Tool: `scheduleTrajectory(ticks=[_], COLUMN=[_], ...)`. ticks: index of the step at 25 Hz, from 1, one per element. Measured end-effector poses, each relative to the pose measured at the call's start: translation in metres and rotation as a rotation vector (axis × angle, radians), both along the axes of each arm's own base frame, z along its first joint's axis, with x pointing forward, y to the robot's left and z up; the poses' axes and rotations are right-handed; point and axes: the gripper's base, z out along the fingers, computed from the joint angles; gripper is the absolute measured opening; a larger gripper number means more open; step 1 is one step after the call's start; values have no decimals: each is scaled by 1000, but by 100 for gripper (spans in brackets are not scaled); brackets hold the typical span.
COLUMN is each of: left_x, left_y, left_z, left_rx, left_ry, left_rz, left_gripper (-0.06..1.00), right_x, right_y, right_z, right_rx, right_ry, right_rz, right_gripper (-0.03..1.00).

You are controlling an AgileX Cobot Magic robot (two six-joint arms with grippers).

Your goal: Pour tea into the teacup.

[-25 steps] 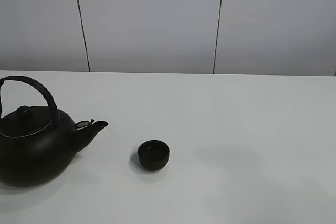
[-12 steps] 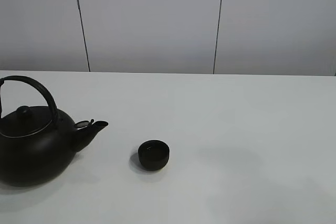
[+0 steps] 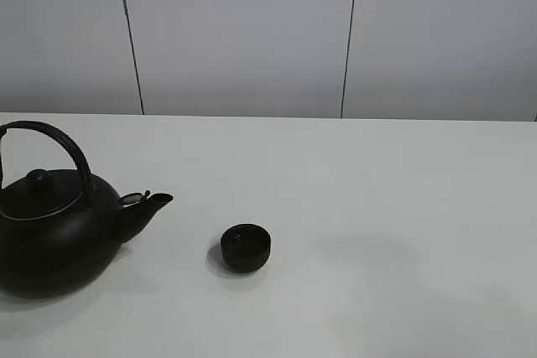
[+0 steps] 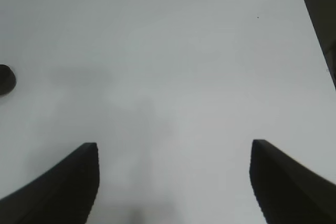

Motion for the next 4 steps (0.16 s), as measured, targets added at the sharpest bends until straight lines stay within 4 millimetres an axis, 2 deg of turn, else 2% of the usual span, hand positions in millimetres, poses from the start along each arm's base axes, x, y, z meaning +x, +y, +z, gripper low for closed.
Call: scheduleTrajectory(ticks=[4], left_x=[-1], left_y=[0], left_z=[0], left_rx=[0], left_ry=[-2], left_rz=[-35], left_gripper=[33], right_x=[0], right_y=[0], right_z=[0], right_rx=[0], right_ry=[0], right_rz=[0], right_gripper=[55])
